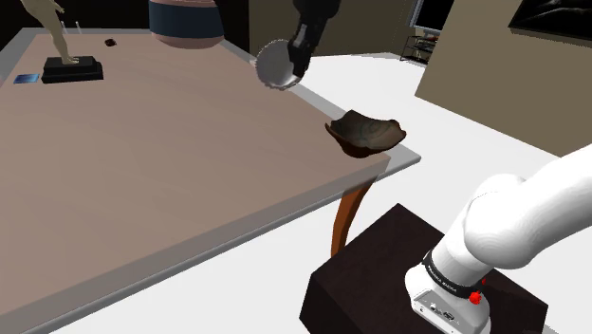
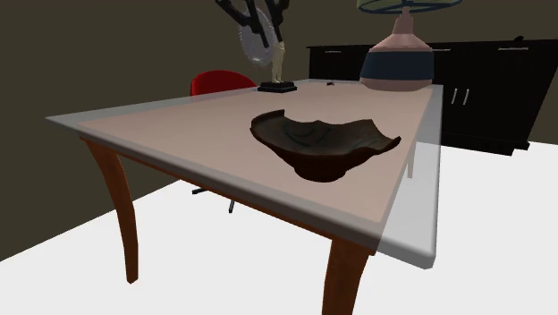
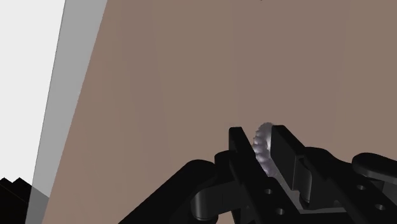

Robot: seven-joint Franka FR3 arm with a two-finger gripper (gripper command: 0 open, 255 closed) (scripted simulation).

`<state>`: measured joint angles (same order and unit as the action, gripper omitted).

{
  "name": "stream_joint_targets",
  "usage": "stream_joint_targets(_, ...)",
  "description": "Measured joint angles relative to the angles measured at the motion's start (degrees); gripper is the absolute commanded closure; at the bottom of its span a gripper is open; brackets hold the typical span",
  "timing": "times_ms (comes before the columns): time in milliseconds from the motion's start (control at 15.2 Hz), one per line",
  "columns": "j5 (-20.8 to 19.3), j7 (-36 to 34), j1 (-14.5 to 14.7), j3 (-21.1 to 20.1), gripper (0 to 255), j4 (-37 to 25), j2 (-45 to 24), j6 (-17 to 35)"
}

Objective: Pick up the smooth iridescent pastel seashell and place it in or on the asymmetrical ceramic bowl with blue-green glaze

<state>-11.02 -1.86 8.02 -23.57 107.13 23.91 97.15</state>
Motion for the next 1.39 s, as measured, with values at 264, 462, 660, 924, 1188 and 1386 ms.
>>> stream_joint_targets(264,1.86,4.1,1.13,4.2,255,7.11,8.65,-0.42)
stream_joint_targets(462,2.46,6.81,2.12,7.19,255,12.65,15.17,-0.83)
stream_joint_targets(660,2.39,9.6,2.91,10.13,255,16.76,21.16,-2.21)
stream_joint_targets(924,1.52,13.08,3.61,13.76,255,21.15,28.4,-4.47)
stream_joint_targets(1188,0.83,14.82,4.1,15.73,255,25.19,33.47,-5.27)
stream_joint_targets(1386,0.77,14.6,4.33,15.93,255,28.36,34.87,-3.57)
